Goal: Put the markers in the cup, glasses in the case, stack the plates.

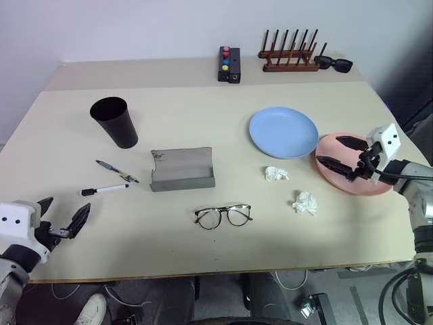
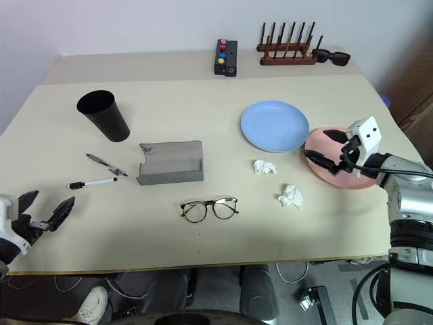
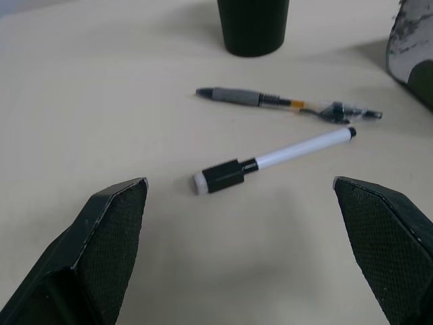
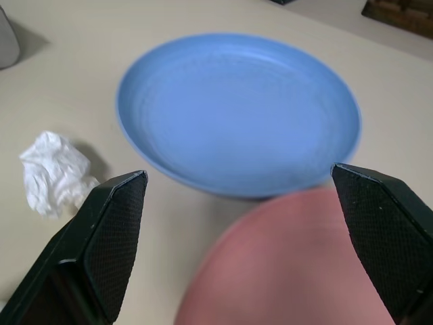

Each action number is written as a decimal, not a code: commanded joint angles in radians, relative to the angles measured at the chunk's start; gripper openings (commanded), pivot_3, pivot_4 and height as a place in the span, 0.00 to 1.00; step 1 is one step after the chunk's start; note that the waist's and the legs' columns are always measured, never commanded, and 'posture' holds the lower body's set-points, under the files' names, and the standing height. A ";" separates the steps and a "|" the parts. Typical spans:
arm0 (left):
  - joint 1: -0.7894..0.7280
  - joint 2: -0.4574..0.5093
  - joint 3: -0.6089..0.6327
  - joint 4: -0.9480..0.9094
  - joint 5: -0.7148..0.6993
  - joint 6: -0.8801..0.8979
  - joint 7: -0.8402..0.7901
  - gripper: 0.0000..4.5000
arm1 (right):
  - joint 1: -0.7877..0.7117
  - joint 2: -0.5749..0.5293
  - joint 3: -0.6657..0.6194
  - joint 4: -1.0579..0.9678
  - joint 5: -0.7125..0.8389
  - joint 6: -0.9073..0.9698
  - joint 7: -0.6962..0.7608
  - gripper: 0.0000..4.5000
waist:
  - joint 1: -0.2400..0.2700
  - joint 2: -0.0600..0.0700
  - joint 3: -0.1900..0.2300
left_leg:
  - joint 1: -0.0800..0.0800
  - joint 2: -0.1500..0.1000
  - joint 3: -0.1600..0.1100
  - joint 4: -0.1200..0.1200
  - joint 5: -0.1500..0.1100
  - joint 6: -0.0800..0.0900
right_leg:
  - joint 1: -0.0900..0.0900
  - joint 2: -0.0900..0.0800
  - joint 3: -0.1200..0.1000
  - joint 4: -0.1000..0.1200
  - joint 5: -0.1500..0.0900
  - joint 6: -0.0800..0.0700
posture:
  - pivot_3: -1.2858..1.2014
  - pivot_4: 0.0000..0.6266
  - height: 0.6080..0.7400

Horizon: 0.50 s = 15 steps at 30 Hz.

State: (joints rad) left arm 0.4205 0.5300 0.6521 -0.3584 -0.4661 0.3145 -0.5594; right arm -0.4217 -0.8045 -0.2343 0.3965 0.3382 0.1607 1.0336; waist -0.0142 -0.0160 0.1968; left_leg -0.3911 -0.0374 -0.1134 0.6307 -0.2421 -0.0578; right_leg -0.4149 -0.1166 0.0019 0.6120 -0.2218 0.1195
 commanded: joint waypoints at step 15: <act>-0.018 0.014 0.005 -0.045 -0.009 -0.008 -0.001 1.00 | -0.054 0.022 0.006 0.058 0.001 -0.073 0.017 0.99 | 0.001 0.000 0.000 | 0.000 0.000 0.000 0.000 0.000 0.000 | 0.000 0.000 0.000 0.000 0.000 0.000 | 0.52 0.24 0.95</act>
State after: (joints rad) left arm 0.4127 0.5266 0.6496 -0.3712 -0.4669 0.3162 -0.5543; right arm -0.4573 -0.7823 -0.2085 0.4440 0.3355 0.1236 1.0415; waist -0.0130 -0.0161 0.1968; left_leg -0.3912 -0.0375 -0.1134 0.6310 -0.2421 -0.0578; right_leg -0.4147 -0.1166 0.0018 0.6119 -0.2217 0.1195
